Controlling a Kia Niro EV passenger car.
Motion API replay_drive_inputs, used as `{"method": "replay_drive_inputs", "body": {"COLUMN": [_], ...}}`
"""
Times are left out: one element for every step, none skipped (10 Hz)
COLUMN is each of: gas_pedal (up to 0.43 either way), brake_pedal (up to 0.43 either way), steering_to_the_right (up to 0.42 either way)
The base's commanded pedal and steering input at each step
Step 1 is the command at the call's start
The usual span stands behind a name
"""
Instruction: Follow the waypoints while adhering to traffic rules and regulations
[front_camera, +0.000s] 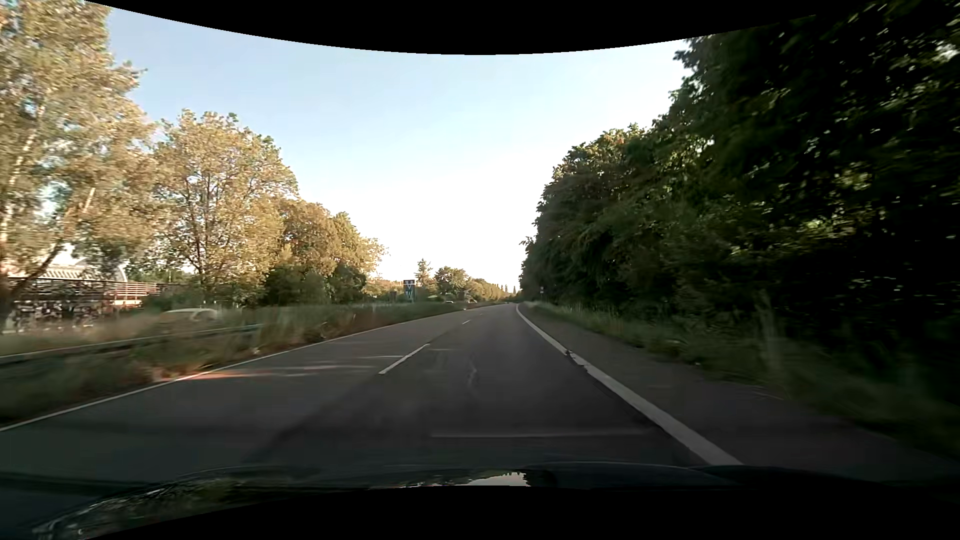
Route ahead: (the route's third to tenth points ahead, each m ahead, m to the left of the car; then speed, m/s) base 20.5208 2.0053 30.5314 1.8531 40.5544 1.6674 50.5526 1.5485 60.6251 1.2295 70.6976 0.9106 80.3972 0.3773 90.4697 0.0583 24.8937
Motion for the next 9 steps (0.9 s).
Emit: {"method": "replay_drive_inputs", "body": {"gas_pedal": [0.260,0.260,0.268,0.268,0.268,0.268,0.268,0.268,0.268], "brake_pedal": [0.000,0.000,0.000,0.000,0.000,0.000,0.000,0.000,0.000], "steering_to_the_right": [0.005,0.005,0.005,0.004,0.004,0.003,0.003,0.004,0.004]}}
